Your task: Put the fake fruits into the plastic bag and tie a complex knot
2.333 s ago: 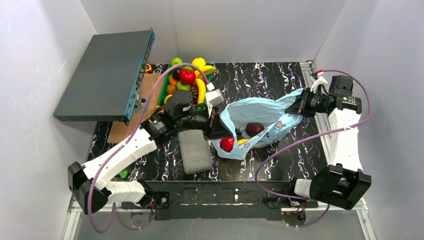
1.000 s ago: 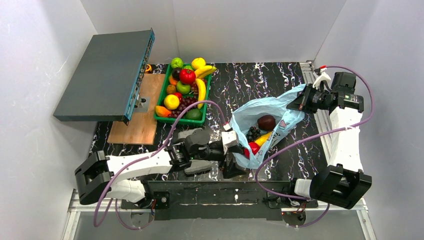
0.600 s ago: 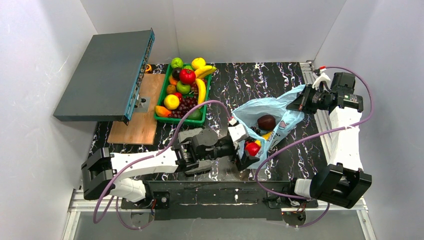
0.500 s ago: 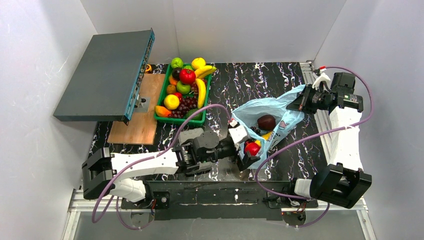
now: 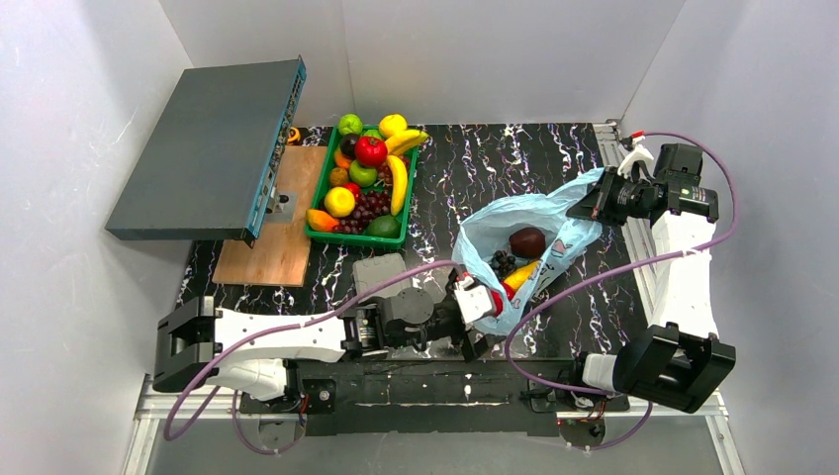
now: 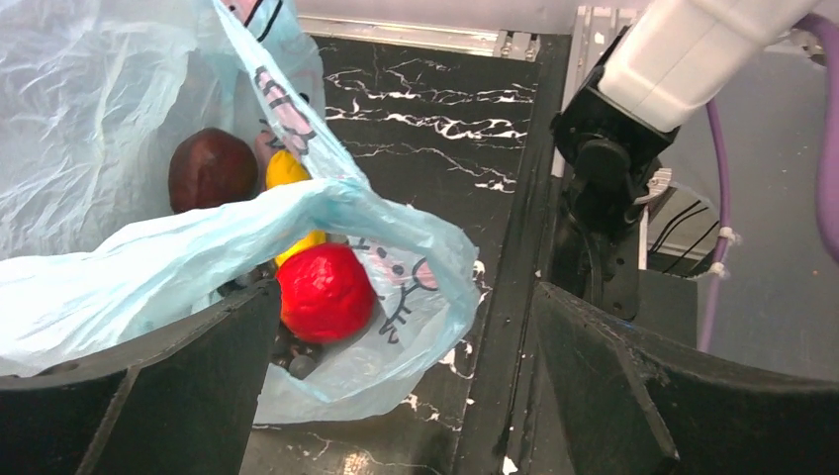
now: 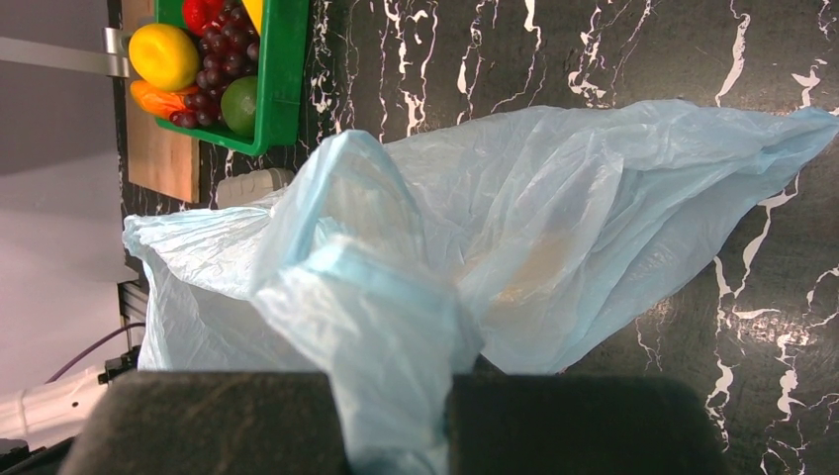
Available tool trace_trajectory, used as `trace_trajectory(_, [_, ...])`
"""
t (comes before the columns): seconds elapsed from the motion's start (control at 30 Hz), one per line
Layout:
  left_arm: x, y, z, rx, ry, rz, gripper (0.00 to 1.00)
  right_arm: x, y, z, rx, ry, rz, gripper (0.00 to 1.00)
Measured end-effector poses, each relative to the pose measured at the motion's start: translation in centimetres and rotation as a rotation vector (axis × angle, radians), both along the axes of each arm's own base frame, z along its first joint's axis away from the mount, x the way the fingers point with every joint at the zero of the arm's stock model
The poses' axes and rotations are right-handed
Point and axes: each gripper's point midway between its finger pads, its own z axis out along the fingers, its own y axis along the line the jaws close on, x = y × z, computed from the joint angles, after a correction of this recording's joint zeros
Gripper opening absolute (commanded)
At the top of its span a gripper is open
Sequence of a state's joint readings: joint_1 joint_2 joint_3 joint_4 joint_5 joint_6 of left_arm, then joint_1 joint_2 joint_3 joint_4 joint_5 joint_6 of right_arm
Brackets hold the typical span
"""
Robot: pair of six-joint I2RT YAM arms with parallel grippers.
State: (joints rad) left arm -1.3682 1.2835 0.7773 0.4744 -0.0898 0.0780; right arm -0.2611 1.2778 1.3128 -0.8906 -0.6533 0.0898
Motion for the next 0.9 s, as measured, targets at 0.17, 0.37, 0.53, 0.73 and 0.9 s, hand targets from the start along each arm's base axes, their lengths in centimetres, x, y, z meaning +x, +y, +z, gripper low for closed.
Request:
trace_trajectory(0.17, [-0.7, -0.6, -0.8, 0.014, 0.006, 0.003, 0.98, -0.2, 0.0, 0.3, -0.007, -0.014, 0.002, 0.01])
trace_trajectory(0.37, [0.3, -2.1, -2.9, 0.047, 0.026, 0.072, 0.98, -1.2, 0.2, 0.6, -0.016, -0.036, 0.002, 0.01])
trace_trajectory(0.53, [1.6, -3.6, -1.9, 0.014, 0.021, 0.138, 0.76, -1.3, 0.3, 0.4, -0.015, -0.03, 0.003, 0.01])
trace_trajectory(0.73, [1.8, -4.4, 1.2, -0.05, -0.021, 0.126, 0.32, -1.4, 0.3, 0.4, -0.018, -0.03, 0.008, 0.01])
trace_trajectory(0.9, [2.5, -3.6, 5.2, -0.126, 0.038, 0.113, 0.34, -1.5, 0.3, 0.3, -0.02, -0.026, 0.011, 0.01])
